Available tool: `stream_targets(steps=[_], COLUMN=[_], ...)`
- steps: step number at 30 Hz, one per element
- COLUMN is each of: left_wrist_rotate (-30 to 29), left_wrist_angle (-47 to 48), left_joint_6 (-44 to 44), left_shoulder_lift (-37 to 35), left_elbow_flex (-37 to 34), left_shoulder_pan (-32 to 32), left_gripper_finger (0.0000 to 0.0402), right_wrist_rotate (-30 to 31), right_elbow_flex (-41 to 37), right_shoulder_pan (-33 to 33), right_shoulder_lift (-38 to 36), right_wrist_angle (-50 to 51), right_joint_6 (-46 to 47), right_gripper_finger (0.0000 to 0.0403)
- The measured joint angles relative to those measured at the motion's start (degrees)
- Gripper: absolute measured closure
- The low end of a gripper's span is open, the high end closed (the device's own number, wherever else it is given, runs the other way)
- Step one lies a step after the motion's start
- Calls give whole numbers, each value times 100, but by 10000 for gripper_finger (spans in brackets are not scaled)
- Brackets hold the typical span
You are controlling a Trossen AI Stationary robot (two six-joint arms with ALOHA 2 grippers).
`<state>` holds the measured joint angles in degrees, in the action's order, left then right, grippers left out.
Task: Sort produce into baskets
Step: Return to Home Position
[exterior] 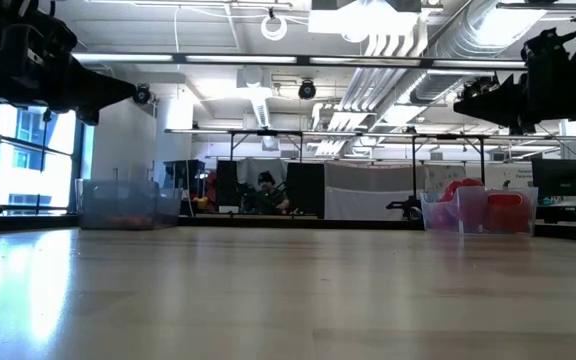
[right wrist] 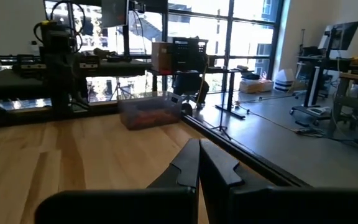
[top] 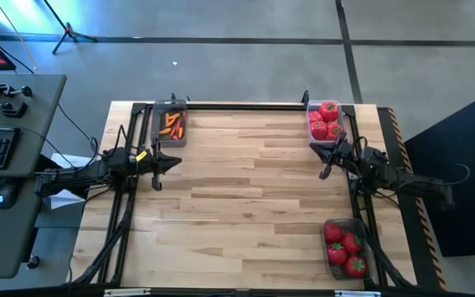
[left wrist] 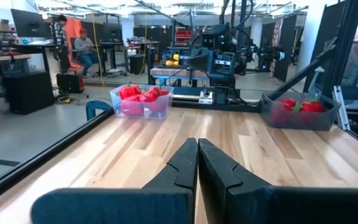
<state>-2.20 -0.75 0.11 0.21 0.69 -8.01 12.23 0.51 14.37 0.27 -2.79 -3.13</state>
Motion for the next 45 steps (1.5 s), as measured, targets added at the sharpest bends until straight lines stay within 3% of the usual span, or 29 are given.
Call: stream_targets(steps=[45], left_wrist_rotate=[-146], left_wrist_angle=[-36], left_joint_6=[-145], left_shoulder_lift=[4], left_elbow_flex=[2], left_shoulder_pan=[2], left_gripper_finger=[401], right_wrist_rotate=[-84], right_elbow_flex=[-2], right_shoulder_pan=[75], right_shoulder_lift=[2], right_wrist_angle=[3], right_joint_6=[314], right_gripper_finger=[403])
